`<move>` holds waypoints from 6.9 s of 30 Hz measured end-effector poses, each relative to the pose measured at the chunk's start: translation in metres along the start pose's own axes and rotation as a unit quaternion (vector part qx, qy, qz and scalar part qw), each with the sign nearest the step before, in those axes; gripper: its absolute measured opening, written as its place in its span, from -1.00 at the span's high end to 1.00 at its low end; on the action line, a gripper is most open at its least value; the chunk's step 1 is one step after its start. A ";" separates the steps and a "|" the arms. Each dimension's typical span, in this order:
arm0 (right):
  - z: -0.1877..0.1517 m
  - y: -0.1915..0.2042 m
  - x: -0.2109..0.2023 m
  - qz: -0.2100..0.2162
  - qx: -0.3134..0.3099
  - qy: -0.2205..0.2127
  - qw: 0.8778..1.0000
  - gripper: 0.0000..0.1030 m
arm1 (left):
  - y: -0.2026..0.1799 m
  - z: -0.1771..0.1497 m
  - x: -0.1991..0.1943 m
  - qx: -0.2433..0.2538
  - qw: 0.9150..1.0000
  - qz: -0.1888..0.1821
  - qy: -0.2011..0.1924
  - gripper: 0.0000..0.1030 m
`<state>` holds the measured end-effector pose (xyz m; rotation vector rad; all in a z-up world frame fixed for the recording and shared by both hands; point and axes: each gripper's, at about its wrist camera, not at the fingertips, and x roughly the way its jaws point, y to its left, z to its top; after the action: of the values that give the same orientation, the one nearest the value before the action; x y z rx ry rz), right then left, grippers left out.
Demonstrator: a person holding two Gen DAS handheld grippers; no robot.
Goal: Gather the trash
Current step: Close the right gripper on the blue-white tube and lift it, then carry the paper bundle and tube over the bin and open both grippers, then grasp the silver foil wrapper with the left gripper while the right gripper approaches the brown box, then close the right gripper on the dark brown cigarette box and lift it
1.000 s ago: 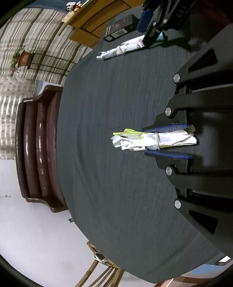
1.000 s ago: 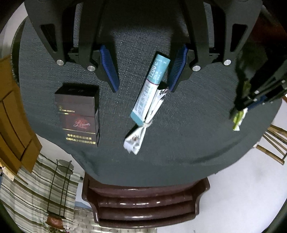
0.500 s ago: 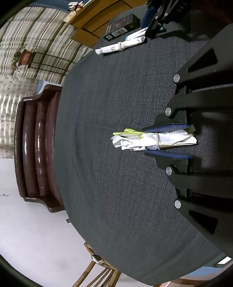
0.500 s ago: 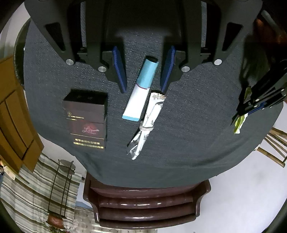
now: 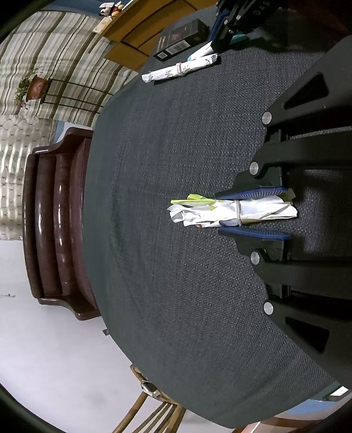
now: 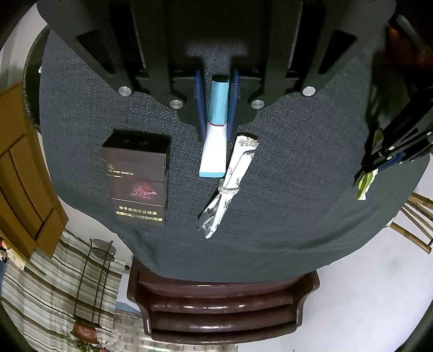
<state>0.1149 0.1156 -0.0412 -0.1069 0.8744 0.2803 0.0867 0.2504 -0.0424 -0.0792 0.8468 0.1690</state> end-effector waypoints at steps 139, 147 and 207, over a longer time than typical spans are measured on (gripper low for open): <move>-0.078 -0.237 -0.081 -0.121 0.196 -0.087 0.969 0.05 | -0.259 -0.015 -0.046 0.153 0.979 -0.127 -0.048 -0.12; -0.052 -0.198 -0.069 -0.089 0.167 -0.087 0.978 0.05 | -0.201 -0.002 -0.030 0.116 0.989 -0.079 -0.044 -0.12; 0.041 -0.064 0.033 -0.057 0.060 0.003 0.997 -0.19 | -0.074 0.034 0.007 0.050 0.998 -0.016 -0.042 0.63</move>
<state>0.1836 0.0693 -0.0414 -0.0460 0.8855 0.1213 0.1295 0.1830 -0.0249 0.0084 0.7679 0.0999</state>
